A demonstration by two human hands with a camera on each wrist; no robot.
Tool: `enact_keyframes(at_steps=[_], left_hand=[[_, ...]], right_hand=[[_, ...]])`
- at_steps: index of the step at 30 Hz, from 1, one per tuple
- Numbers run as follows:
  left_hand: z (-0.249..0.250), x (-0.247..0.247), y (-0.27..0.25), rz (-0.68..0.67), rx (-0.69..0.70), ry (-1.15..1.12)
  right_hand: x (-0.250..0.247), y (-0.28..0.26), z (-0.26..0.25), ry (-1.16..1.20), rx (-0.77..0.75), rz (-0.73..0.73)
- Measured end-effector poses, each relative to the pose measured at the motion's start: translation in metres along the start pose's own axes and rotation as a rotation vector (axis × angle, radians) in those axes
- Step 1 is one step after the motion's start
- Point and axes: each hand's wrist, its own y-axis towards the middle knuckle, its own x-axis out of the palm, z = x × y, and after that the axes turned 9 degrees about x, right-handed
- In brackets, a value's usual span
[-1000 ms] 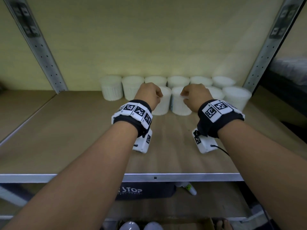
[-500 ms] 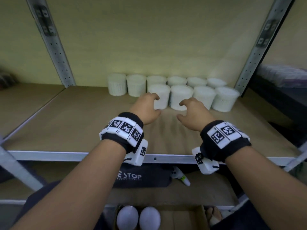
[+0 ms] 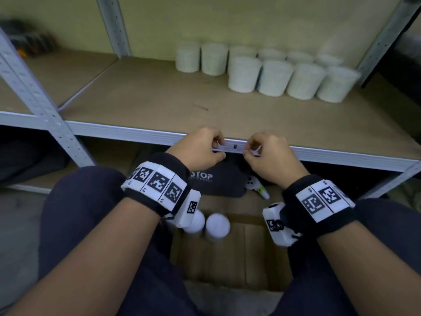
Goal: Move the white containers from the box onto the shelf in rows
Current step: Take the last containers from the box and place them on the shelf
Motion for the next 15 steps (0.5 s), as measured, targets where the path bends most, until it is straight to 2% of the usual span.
enact_keyframes(at_steps=[9,12,15], left_hand=[[-0.058,0.085,0.000,-0.381,-0.186,-0.008],[-0.081,0.119,-0.002,-0.451,-0.255,-0.040],[-0.100,0.148,-0.006,-0.483,-0.300,-0.107]], right_hand=[[0.098,-0.002,0.029,-0.150,0.142,-0.461],[0.131,0.001,0.043,-0.232,0.155,-0.600],[0.161,0.003,0.055,-0.268,0.179,-0.650]])
